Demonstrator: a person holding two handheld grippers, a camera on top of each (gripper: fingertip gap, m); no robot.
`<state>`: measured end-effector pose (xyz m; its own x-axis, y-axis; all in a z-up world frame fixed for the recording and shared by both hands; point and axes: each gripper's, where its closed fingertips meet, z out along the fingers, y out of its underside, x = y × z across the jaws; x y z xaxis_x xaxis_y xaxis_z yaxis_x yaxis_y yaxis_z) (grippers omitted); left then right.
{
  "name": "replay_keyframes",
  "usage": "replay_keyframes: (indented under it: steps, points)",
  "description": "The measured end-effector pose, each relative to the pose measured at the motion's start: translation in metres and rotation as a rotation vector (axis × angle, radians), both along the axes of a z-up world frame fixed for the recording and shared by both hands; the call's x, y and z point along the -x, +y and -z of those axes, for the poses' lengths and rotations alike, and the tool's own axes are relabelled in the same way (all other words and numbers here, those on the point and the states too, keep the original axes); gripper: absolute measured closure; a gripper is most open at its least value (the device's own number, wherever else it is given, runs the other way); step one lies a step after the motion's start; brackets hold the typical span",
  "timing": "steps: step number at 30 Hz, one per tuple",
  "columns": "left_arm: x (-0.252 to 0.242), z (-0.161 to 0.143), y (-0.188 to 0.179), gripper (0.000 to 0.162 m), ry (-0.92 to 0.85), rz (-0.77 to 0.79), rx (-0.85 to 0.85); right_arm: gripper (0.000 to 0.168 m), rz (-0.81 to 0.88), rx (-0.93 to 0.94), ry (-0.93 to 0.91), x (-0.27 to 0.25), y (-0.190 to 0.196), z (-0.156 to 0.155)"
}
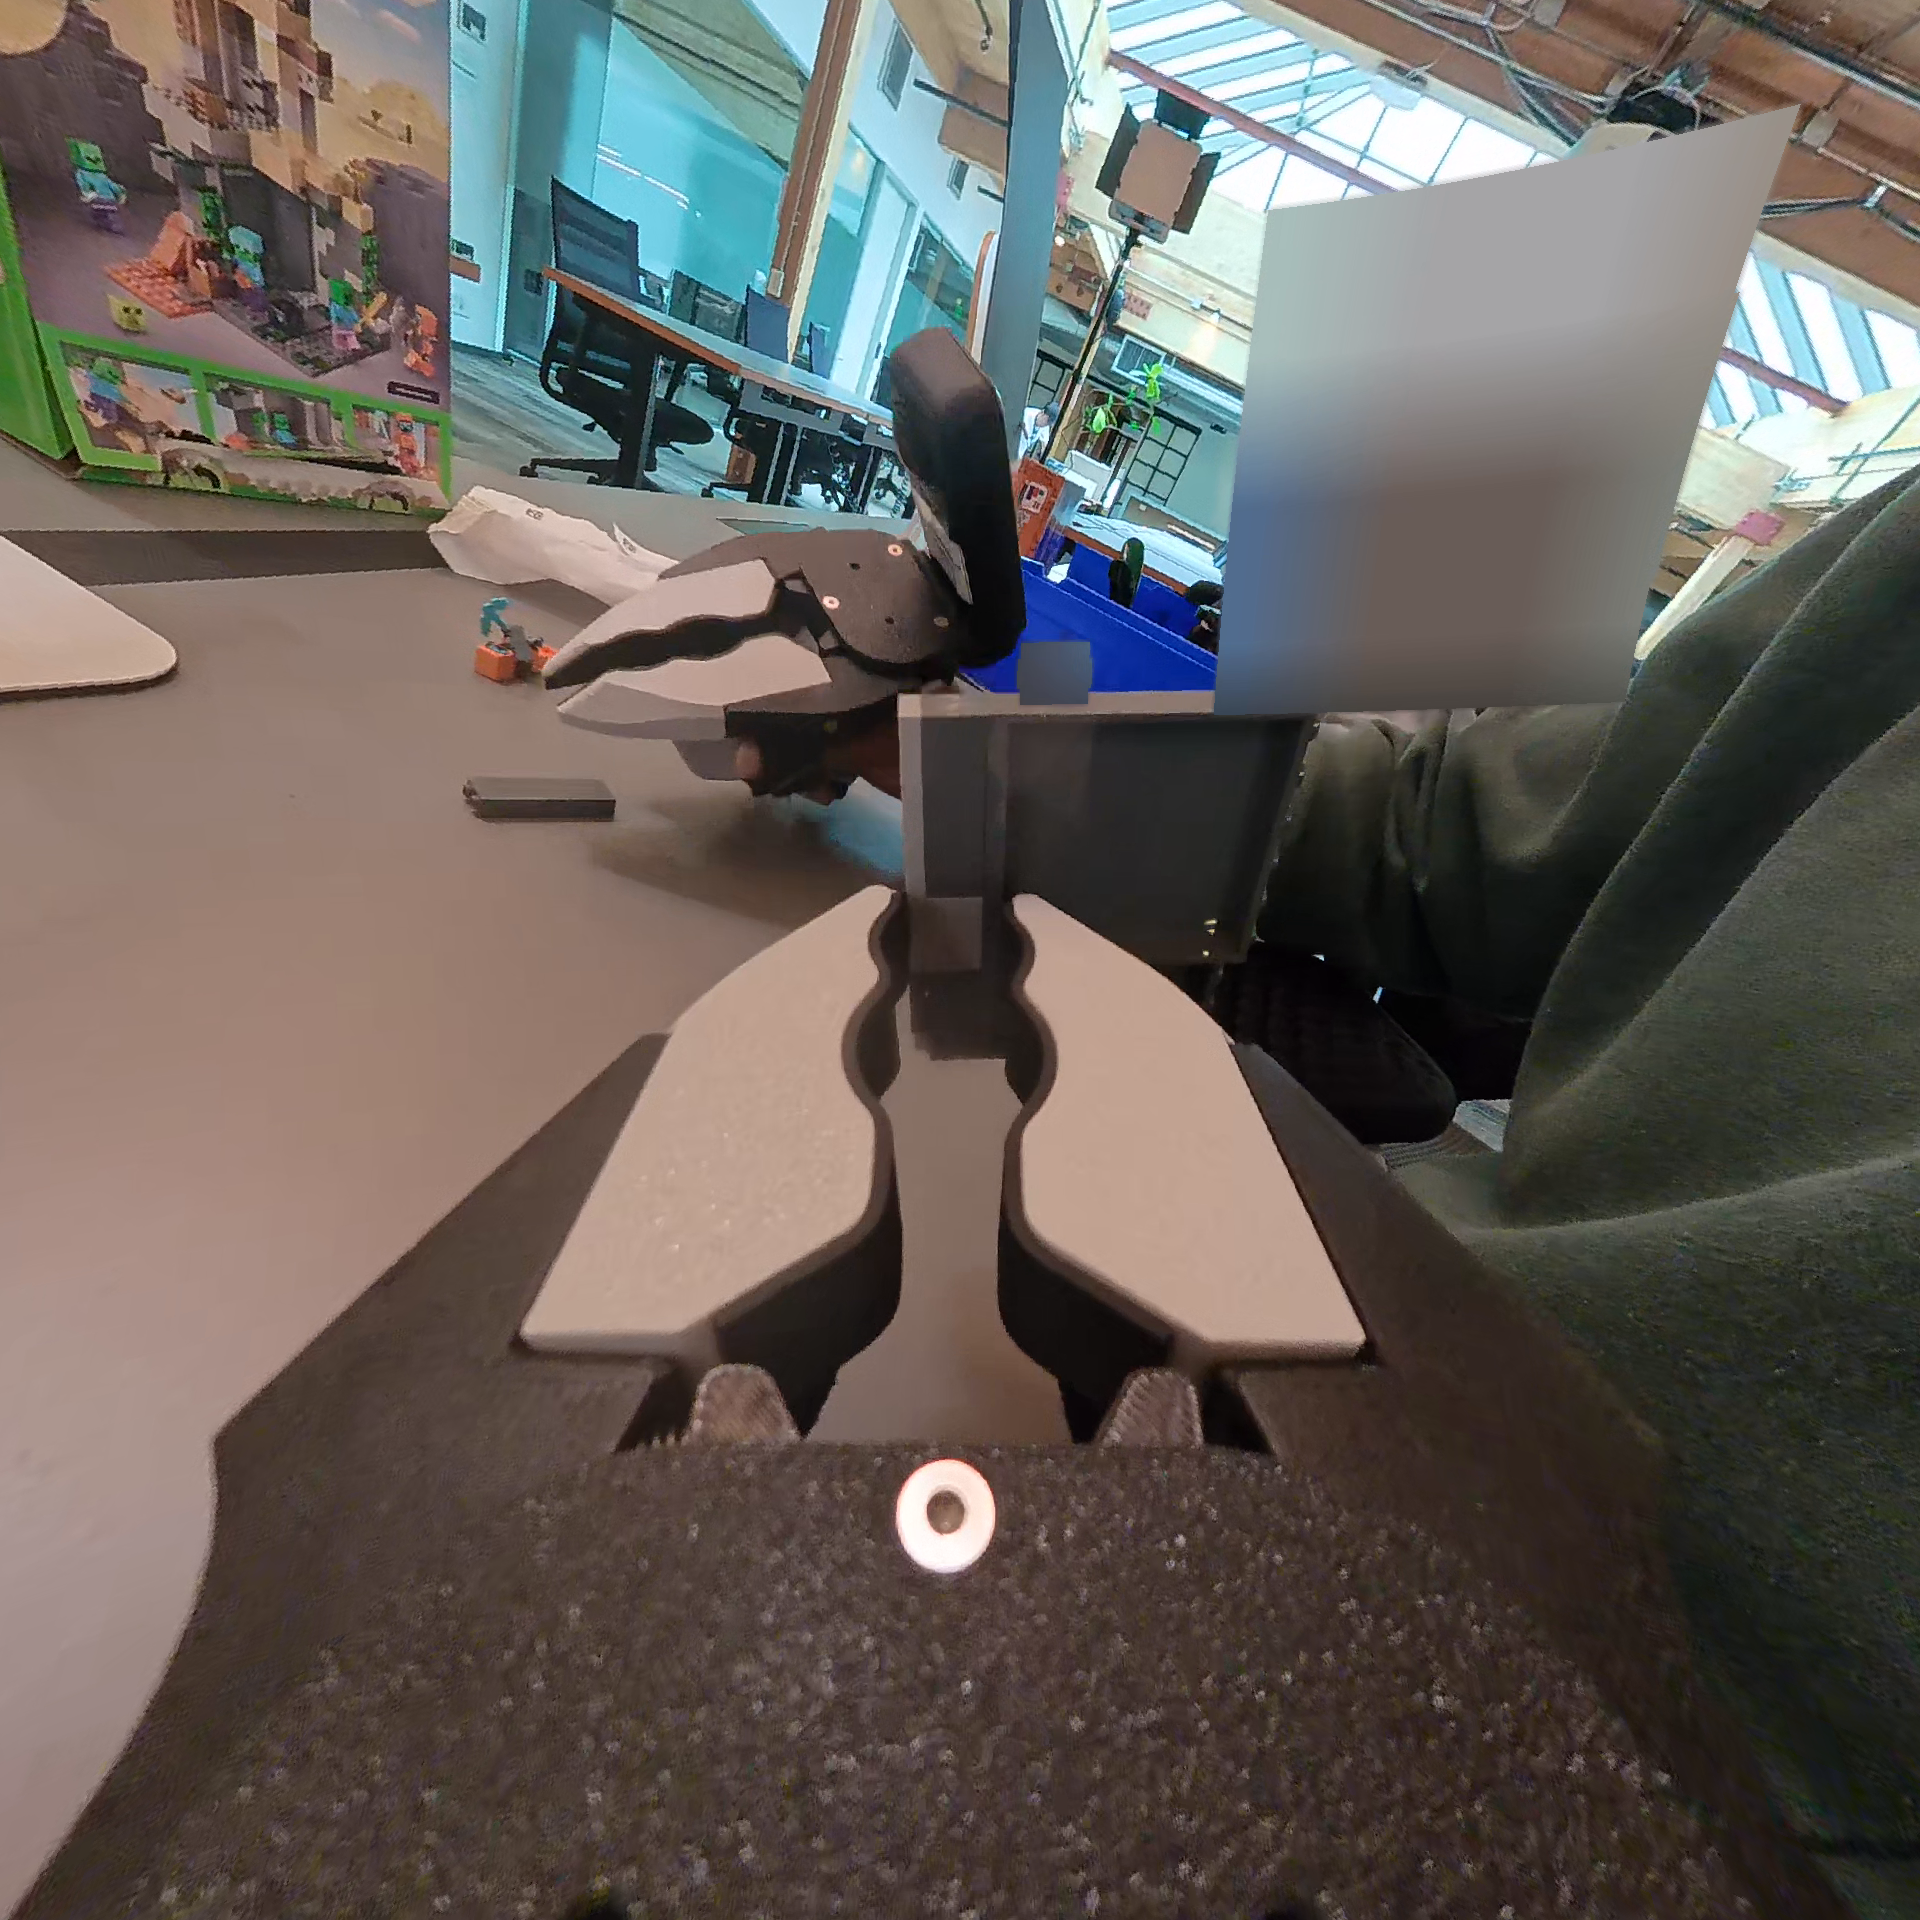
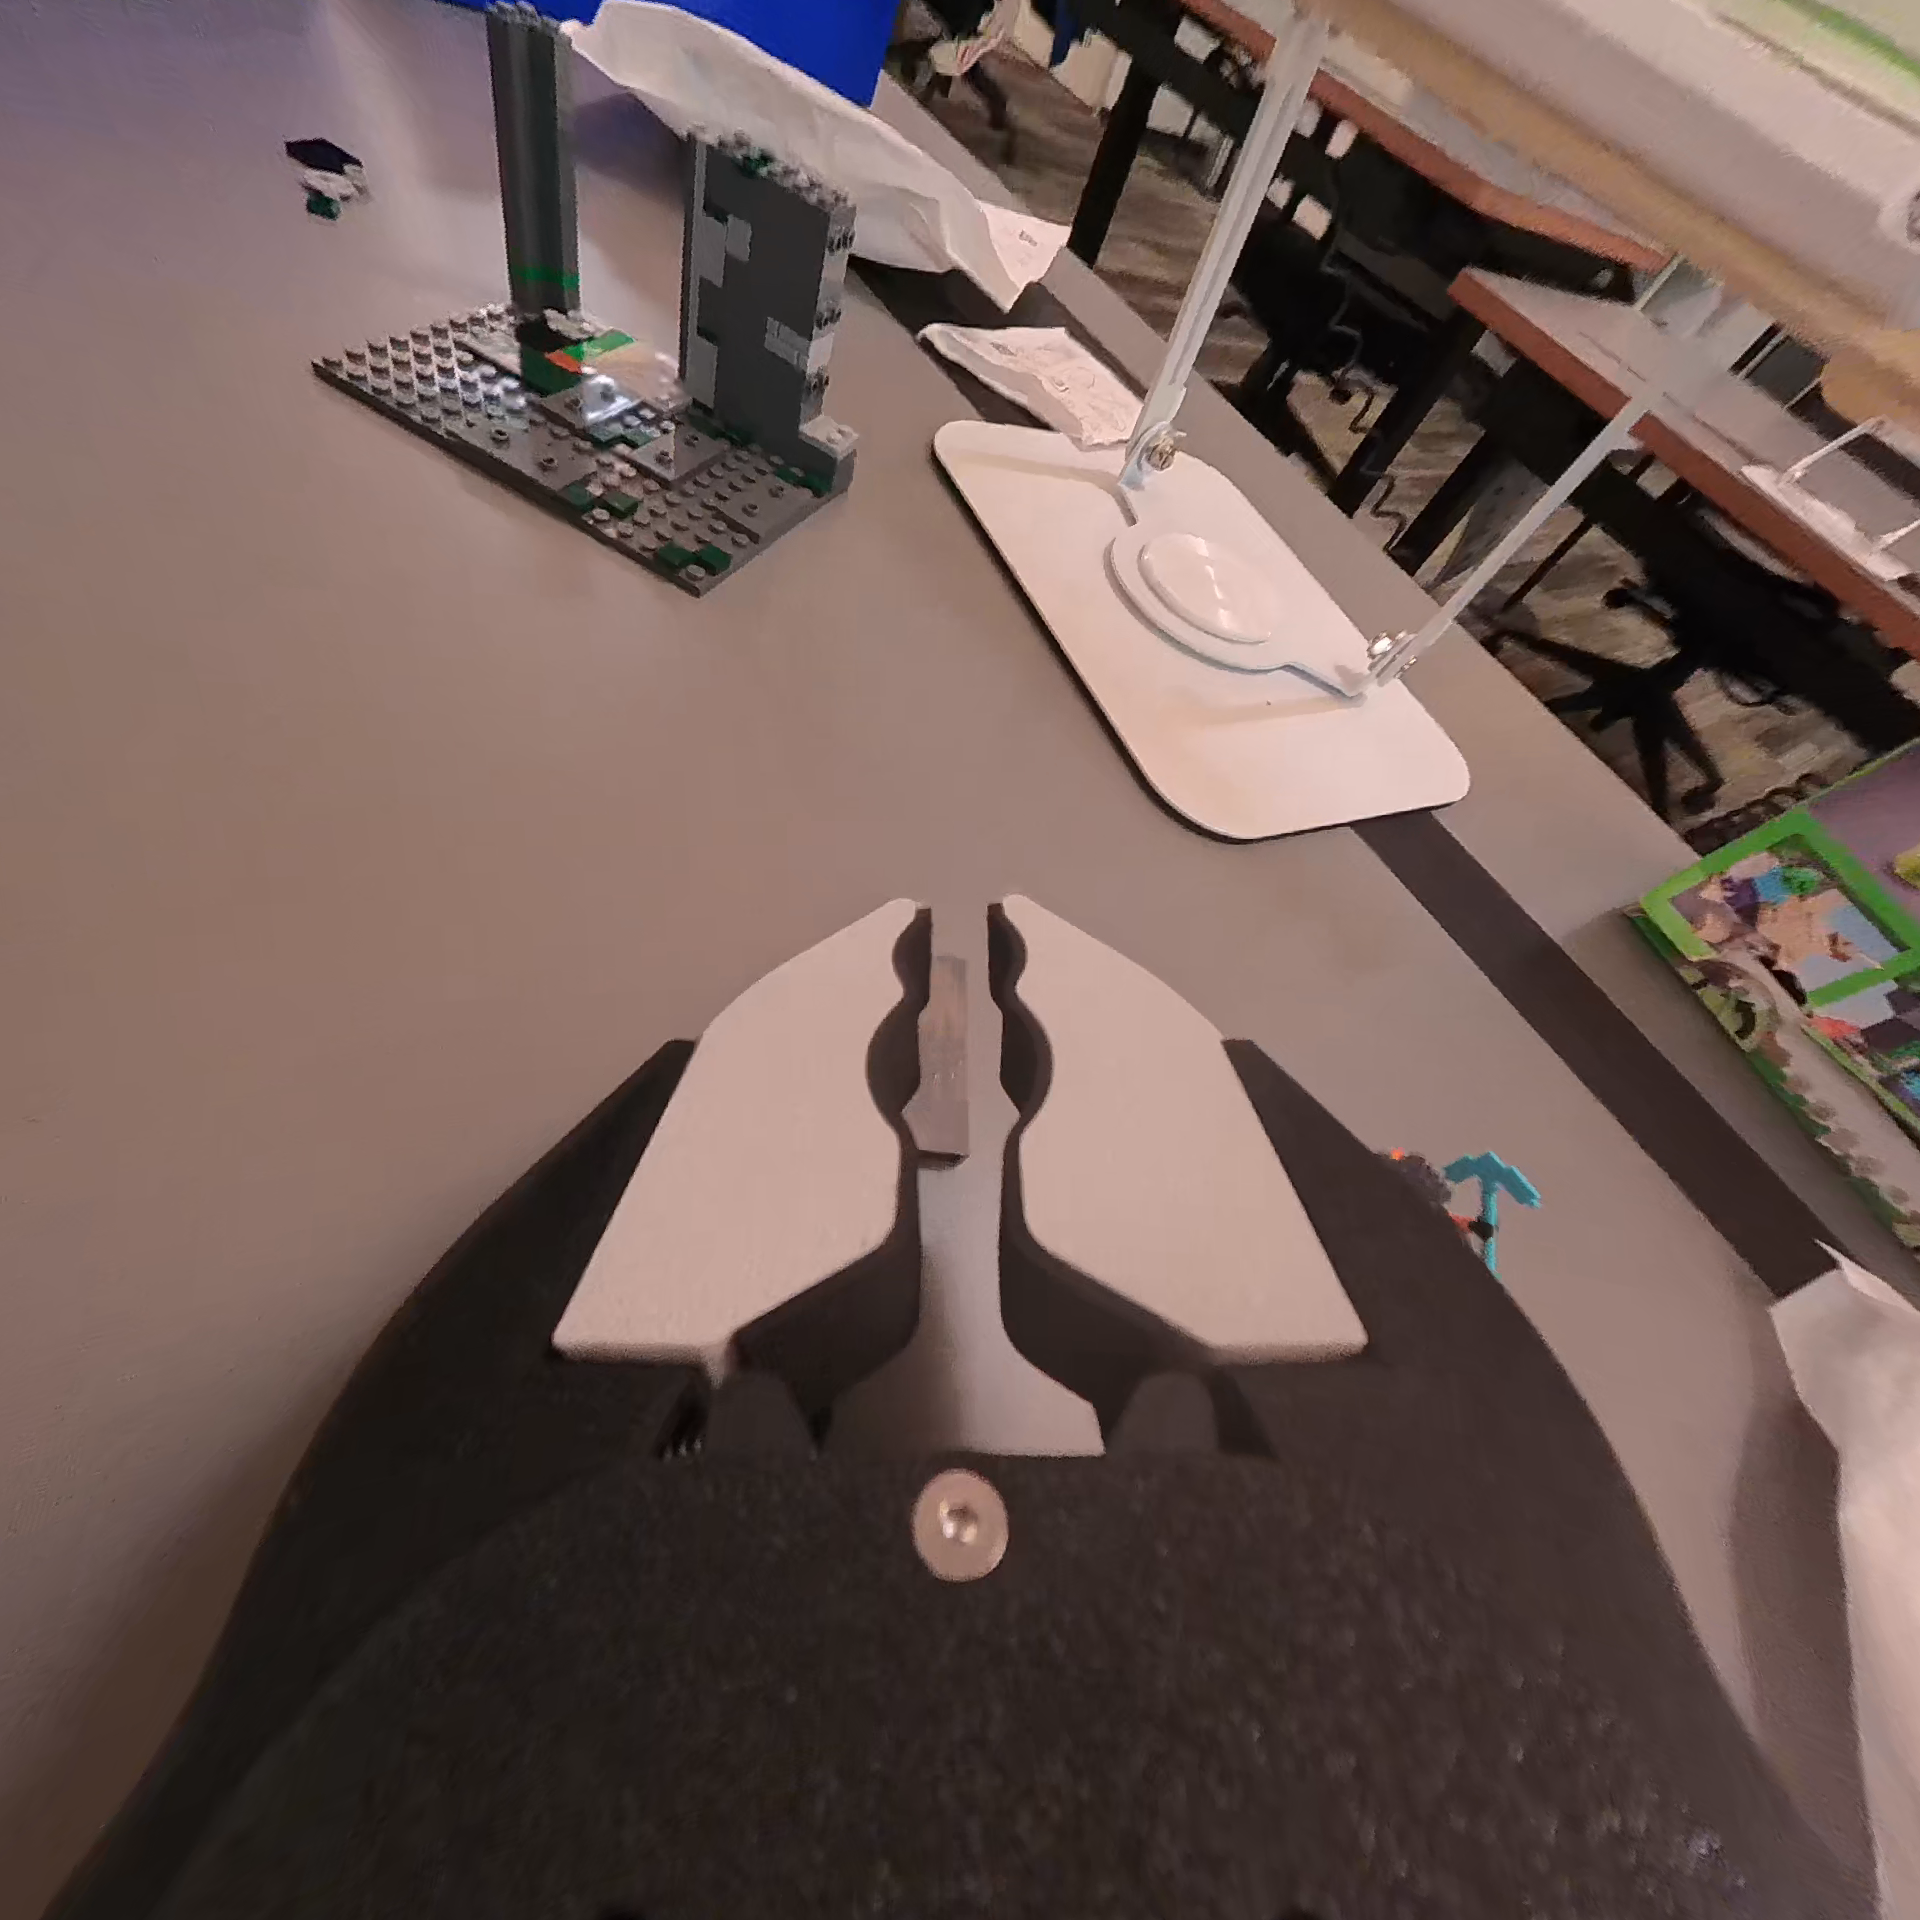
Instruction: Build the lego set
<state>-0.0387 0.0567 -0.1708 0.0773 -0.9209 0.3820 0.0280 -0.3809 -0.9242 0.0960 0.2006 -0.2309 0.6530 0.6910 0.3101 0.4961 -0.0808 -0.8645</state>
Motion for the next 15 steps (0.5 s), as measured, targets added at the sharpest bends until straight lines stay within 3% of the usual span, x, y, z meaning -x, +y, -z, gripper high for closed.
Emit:
replay_keyframes:
  steps: [3,7,15]
  points:
    - [0.000,0.000,0.000,0.146,0.001,0.000,0.002,0.154,-0.022,0.168,-0.038,0.002,0.000,0.007]
    - [-0.001,0.001,-0.001,0.146,0.002,0.011,0.011,0.143,-0.067,0.569,-0.184,0.002,-0.004,0.026]
    - [0.001,-0.002,-0.002,0.146,-0.006,0.017,0.013,0.141,-0.050,0.911,-0.622,-0.001,0.009,0.042]
